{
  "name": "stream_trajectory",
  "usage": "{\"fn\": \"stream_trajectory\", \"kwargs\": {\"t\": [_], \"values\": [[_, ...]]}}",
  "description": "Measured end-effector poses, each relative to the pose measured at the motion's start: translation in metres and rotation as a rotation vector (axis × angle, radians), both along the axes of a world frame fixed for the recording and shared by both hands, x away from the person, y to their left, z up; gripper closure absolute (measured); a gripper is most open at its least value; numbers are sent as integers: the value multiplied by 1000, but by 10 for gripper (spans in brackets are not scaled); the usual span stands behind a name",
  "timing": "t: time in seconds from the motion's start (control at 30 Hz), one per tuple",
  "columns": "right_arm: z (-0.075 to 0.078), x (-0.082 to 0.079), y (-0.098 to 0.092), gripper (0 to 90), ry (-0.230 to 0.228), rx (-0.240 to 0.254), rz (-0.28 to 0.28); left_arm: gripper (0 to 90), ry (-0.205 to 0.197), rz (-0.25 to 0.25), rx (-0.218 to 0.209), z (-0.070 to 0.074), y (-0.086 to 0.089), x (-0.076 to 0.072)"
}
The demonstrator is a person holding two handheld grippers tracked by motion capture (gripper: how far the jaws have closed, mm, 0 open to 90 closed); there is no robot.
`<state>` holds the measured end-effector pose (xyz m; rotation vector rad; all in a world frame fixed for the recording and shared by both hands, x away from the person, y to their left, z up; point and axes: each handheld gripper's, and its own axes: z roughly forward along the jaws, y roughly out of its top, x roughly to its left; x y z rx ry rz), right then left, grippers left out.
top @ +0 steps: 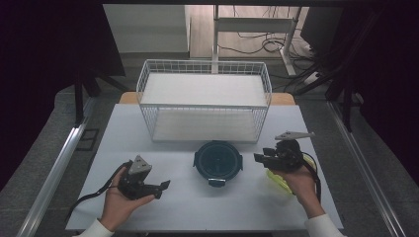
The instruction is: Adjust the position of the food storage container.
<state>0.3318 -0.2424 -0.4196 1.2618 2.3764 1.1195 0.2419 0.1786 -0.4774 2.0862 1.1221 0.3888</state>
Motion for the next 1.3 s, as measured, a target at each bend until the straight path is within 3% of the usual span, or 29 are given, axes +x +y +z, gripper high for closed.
{"fn": "stream_trajectory", "kwargs": {"t": [0.3, 0.4, 0.67, 0.87, 1.0, 1.1, 1.3], "values": [[-1, 24, 24, 632, -1, -70, 37, 165, 2, 5, 6, 0, 0, 0], [-4, 38, 34, 745, 28, -104, 60, 165, 5, -5, 13, -1, -1, 0], [-16, 60, 55, 877, 64, -174, 67, 165, 4, -10, 14, -1, 0, -1], [-31, 76, 64, 888, 93, -208, 50, 165, 3, -13, 19, -1, 0, -2], [-39, 82, 72, 888, 110, -226, 70, 165, 4, -14, 22, -2, 0, -1], [-44, 83, 77, 888, 112, -236, 107, 165, 5, -18, 30, -2, 0, -1], [-49, 83, 82, 890, 99, -261, 113, 165, 6, -19, 32, -3, 0, -1]]}}
